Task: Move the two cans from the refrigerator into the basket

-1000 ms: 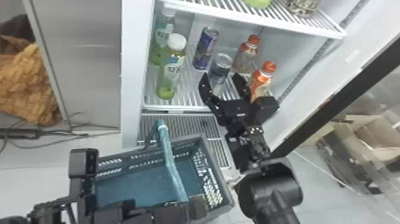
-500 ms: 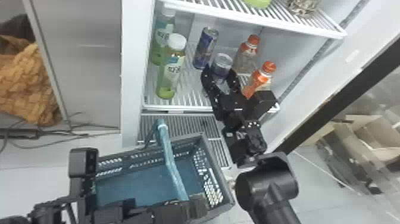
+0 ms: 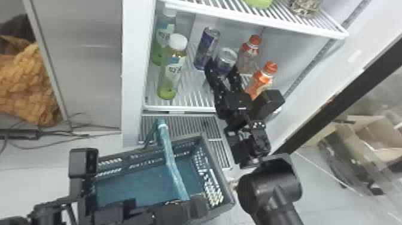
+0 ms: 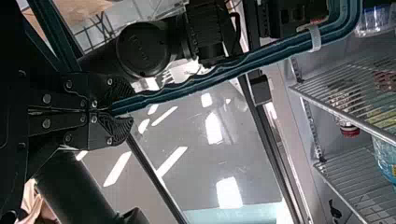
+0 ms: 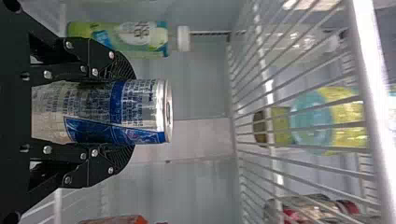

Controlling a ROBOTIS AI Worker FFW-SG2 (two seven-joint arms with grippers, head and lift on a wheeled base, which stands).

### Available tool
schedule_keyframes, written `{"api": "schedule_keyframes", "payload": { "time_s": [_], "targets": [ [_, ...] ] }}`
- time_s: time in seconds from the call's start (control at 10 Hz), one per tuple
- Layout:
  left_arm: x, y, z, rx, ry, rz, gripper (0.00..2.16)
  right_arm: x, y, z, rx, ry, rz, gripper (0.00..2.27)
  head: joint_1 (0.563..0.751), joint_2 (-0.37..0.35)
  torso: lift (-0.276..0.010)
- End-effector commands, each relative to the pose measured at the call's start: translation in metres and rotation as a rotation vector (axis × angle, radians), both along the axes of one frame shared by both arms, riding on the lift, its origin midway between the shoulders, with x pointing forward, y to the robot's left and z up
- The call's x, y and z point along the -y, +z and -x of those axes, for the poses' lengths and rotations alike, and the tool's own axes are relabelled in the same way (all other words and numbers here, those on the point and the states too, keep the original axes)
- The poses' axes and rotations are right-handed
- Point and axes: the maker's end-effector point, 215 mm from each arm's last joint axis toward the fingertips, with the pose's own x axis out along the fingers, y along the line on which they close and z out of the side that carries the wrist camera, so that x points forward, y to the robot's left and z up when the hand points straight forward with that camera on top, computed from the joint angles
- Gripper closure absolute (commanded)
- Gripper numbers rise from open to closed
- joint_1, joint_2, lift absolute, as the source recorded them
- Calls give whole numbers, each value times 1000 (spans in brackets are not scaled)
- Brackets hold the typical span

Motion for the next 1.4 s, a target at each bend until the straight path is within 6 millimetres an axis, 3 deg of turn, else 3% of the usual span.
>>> {"api": "schedule_keyframes", "payload": {
  "time_s": [0.0,0.3,0.7,1.0,1.3],
  "targets": [
    [-1,0,-1,0,2,0,1162,-6,21,8,32,14,-11,794,695,-350,-276],
    [-1,0,-1,0,4,1,1162,-16,44,34,11,45,-12,794,695,-350,-276],
    [-1,0,-1,-3,4,3,1162,-12,42,83,-72,51,-32,794,695,-350,-276],
    [-2,-1,-1,-5,5,1,1162,-27,60,117,-91,95,-88,794,695,-350,-276],
    [-2,-1,0,-8,5,1,1162,-42,60,141,-167,141,-113,794,695,-350,-276]
  ]
}}
